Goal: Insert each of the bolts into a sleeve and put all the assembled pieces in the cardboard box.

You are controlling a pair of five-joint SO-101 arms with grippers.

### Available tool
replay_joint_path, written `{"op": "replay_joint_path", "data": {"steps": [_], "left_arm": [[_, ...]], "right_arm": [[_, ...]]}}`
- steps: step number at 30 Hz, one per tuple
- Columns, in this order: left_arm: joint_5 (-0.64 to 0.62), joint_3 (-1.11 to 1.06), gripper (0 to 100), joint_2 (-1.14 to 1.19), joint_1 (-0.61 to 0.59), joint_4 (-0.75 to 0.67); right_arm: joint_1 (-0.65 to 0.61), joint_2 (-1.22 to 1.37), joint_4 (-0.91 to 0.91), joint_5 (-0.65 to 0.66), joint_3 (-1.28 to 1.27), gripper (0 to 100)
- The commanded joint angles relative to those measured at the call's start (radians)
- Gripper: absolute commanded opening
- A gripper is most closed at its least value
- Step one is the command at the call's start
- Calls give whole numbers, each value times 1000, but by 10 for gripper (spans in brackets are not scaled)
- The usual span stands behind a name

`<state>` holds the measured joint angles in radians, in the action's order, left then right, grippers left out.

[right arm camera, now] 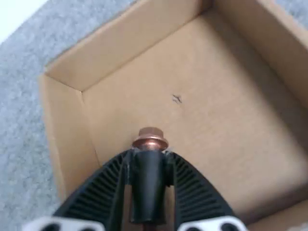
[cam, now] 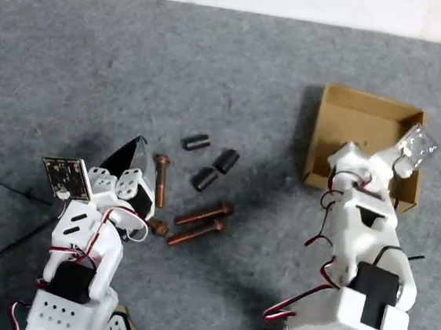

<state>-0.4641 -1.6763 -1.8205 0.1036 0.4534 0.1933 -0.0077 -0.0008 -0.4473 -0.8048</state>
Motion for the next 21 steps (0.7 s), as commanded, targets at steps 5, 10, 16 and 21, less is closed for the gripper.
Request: {"op": "replay_joint_path", "data": {"steps": [5,10,16,21], "left_arm": [[11,-19,7,-10,-1,-3],[11,-19,7,-10,-1,-3],[11,-19,7,-10,-1,-3],[11,-19,7,-10,-1,-3]], "right_arm": [[-35,-42,15,3,44,279],[-44,-44,62,3,48,283],[-56,-99,68,3,35,283],[-128,-381,191,3,-97,283]]}}
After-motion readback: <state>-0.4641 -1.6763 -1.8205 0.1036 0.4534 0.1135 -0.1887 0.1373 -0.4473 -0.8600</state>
